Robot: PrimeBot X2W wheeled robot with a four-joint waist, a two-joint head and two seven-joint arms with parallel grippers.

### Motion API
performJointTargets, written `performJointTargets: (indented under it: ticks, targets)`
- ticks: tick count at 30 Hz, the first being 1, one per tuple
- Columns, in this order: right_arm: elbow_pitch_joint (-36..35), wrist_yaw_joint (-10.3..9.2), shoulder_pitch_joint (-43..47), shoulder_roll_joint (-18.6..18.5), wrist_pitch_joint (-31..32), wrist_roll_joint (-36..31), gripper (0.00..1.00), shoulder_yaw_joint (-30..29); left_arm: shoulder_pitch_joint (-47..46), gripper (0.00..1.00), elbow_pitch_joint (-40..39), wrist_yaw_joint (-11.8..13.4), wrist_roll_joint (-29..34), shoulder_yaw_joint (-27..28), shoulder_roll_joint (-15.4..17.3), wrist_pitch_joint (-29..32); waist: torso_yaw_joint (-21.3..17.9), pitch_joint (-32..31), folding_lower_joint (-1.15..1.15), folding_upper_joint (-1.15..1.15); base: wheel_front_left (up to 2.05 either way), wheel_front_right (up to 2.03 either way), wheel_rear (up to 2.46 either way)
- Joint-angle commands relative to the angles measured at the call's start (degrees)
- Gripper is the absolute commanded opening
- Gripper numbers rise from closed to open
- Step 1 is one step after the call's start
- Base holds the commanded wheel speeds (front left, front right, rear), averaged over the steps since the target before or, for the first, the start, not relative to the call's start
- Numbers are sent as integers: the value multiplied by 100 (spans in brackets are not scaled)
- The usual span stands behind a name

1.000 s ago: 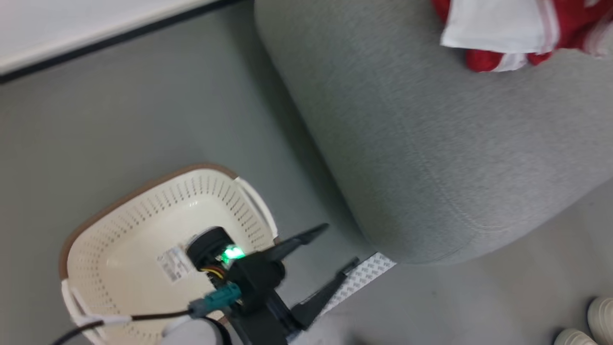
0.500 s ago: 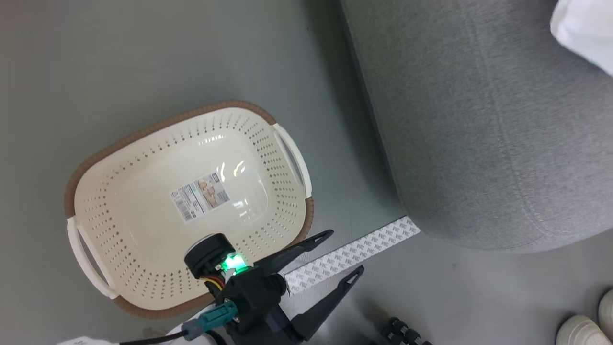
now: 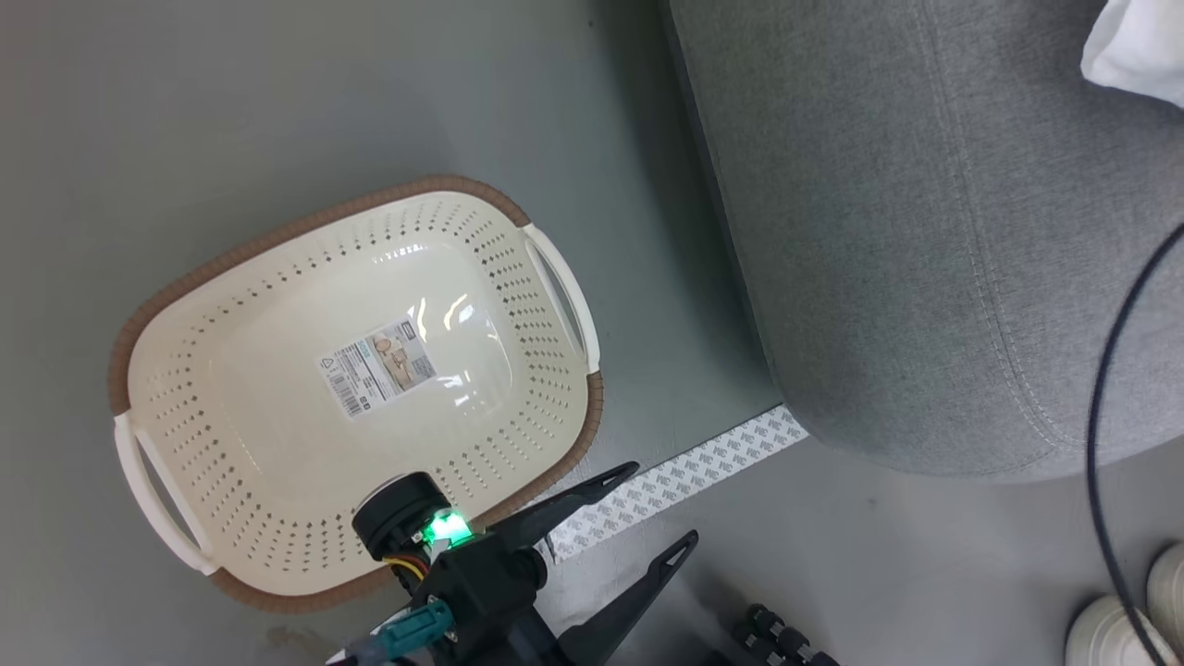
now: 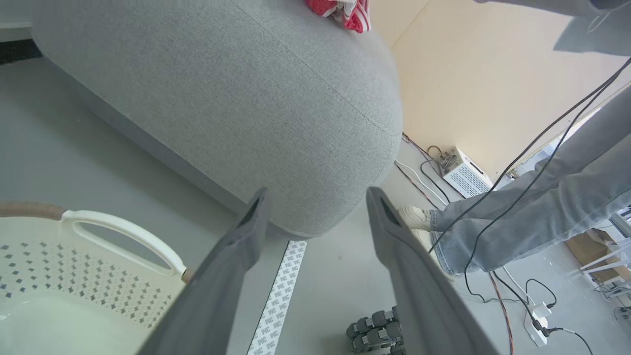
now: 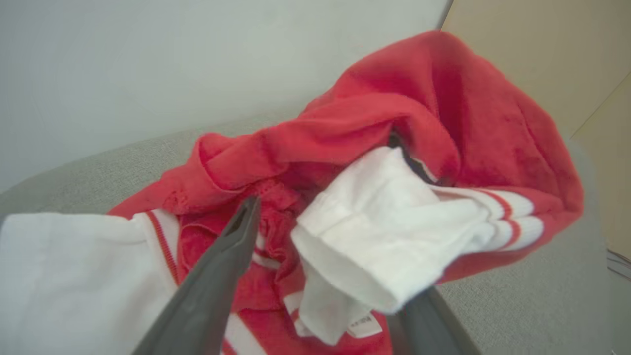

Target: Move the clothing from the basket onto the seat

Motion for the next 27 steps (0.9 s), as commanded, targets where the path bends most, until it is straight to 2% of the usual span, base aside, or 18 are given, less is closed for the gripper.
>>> performJointTargets:
  ticks: [1, 11, 17, 21, 27]
  targets:
    - [32, -4, 89, 101, -9, -176, 100, -61, 65, 100, 61, 2, -54, 15, -19, -83, 103, -291, 0, -1, 0, 0, 0]
    - [106, -4, 578, 362, 359, -949, 100, -483, -138, 100, 868, -264, -406, -74, -527, -676, 537, -1715, 0, -1, 0, 0, 0]
    - [263, -4, 1058, 447, 565, -1219, 100, -376, 158, 100, 1665, -322, -758, -128, -872, -1171, 745, -2791, 0, -1, 0, 0, 0]
    - [478, -4, 1272, 610, 553, -1192, 100, 15, 467, 100, 2074, -253, -986, -31, -1032, -1447, 823, -3486, 0, -1, 0, 0, 0]
    - [828, -4, 1653, 776, 103, -664, 100, 1177, 1007, 100, 2406, -87, -1215, 161, -1160, -1668, 996, -4351, 0, -1, 0, 0, 0]
